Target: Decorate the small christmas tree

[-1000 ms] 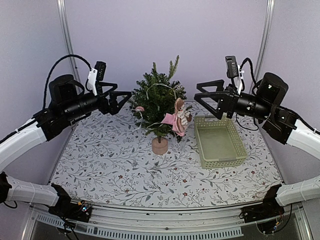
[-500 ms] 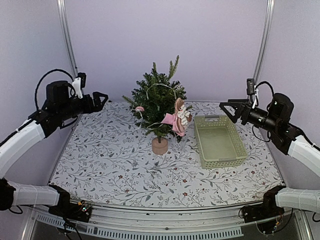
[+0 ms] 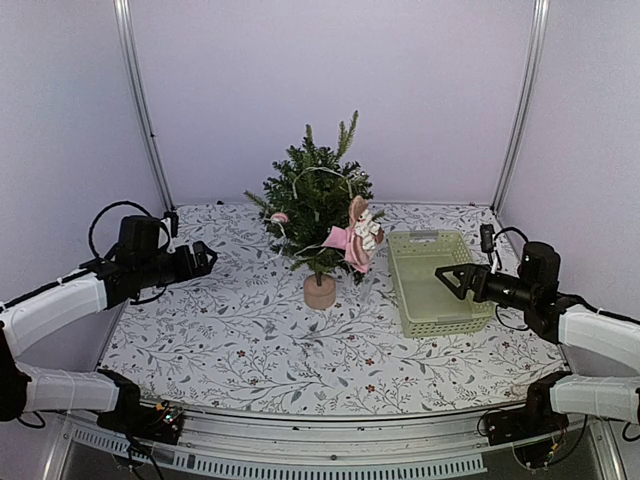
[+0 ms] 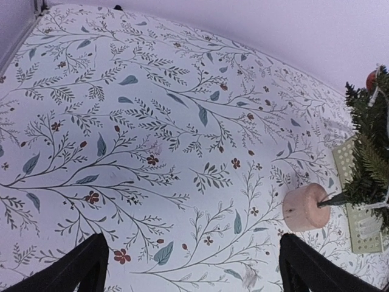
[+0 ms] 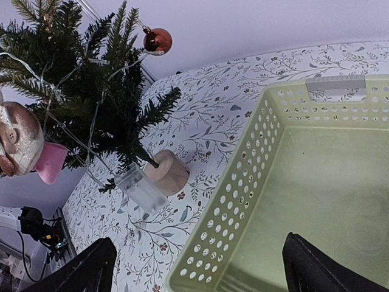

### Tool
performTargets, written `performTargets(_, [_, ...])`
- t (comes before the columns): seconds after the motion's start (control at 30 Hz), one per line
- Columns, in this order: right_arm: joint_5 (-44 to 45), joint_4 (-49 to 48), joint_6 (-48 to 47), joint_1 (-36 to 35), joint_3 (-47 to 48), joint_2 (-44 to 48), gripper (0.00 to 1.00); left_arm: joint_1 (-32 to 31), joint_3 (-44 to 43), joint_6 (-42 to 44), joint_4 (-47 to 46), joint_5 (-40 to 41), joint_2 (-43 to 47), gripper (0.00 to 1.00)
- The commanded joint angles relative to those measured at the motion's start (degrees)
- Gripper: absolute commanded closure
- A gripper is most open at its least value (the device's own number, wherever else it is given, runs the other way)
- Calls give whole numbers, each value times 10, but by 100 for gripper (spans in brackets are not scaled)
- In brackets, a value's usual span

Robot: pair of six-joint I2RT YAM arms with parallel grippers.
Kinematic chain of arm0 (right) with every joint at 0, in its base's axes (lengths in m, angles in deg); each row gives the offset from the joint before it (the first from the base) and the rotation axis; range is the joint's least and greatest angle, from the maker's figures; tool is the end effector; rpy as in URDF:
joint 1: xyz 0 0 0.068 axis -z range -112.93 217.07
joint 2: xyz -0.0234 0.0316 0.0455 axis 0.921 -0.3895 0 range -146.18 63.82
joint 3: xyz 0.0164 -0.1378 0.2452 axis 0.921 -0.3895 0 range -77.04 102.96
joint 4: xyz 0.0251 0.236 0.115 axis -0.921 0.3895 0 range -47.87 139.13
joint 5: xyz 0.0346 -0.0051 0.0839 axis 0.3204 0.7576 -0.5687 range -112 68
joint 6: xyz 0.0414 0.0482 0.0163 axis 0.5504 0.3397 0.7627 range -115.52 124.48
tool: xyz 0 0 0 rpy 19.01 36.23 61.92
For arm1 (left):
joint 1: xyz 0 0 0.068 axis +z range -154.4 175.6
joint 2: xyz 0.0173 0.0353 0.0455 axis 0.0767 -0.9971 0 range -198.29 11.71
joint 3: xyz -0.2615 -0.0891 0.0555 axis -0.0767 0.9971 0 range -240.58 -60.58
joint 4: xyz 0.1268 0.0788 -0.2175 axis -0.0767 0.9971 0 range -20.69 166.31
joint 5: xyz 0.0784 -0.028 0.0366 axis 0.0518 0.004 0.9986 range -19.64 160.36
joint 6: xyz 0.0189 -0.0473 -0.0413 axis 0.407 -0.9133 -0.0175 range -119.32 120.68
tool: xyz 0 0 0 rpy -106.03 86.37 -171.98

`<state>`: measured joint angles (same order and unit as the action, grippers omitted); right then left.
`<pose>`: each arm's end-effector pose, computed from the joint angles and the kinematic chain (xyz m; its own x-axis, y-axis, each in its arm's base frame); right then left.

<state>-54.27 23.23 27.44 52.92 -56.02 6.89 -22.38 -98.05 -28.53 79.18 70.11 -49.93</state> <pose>0.2056 0.0803 0.2115 -0.5350 0.2052 -0.8195 -0.5355 0.6679 0.5168 0.2327 -0.0758 0.2371 -0.6170 -0.3129 -0.7221 0.0125 0.9136 -0.4065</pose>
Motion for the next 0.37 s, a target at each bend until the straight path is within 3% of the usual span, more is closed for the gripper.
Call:
performTargets(0.0, [1,-60,19,4,-28,-8,1,-27,23,-21,-43,44,6,1])
performTargets(0.33, [-28,-81,18,4,-29,-49,1,-54,19,-25,-38,83,-29,1])
